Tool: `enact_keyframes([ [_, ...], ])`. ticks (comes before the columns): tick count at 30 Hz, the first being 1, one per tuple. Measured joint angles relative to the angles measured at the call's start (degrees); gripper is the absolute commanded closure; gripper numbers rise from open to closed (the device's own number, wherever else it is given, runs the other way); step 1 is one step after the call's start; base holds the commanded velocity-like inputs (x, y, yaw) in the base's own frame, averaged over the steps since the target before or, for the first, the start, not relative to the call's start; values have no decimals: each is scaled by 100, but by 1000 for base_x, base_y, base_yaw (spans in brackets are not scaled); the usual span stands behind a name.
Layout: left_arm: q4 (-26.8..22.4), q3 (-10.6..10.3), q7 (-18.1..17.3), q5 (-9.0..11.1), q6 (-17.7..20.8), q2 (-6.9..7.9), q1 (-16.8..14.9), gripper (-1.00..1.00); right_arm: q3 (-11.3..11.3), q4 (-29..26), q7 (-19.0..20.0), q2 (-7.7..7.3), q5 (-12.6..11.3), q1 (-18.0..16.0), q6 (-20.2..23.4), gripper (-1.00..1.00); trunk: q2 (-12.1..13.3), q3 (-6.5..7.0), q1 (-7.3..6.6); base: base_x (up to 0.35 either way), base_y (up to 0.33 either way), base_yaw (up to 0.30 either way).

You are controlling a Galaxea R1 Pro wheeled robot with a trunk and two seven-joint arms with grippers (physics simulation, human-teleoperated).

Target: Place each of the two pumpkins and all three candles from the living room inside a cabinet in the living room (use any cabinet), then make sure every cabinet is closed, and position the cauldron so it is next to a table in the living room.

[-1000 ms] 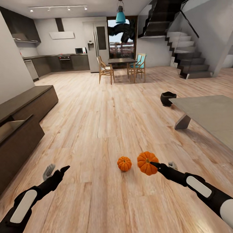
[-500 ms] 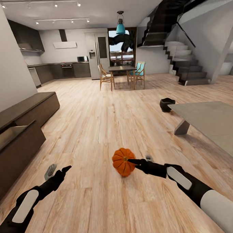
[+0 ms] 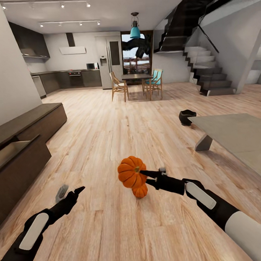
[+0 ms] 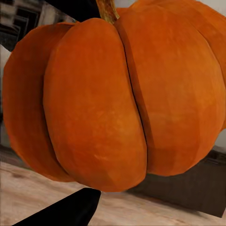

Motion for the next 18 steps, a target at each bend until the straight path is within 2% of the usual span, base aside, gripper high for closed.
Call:
enact_keyframes([
  [3, 266, -29, 64, -68, -40, -151, -2, -100, -1, 0, 494, -1, -69, 5, -33, 100, 0, 0, 0, 0, 0, 0],
  [7, 544, -25, 80, -40, -17, -170, -3, -100, 1, 13, 760, -13, -49, 8, -69, 100, 0, 0, 0, 0, 0, 0],
  [8, 759, -20, 58, -25, -3, -165, -9, -100, 1, 10, 785, -16, -49, 7, -70, 100, 0, 0, 0, 0, 0, 0],
  [10, 1500, -3, -10, 80, 25, -150, -124, -100, 1, 2, 841, -26, -51, 8, -65, 100, 0, 0, 0, 0, 0, 0],
  [12, 2170, -1, -289, 238, 36, -104, -239, -100, 2, -1, 949, -29, -57, 11, -57, 100, 0, 0, 0, 0, 0, 0],
  [14, 2592, -27, -648, 237, -6, -94, -287, -100, 6, -2, 1014, -31, -51, 10, -56, 100, 0, 0, 0, 0, 0, 0],
  [18, 2765, -40, -835, 99, -5, -94, -334, -100, 9, -2, 1041, -31, -45, 9, -60, 100, 0, 0, 0, 0, 0, 0],
])
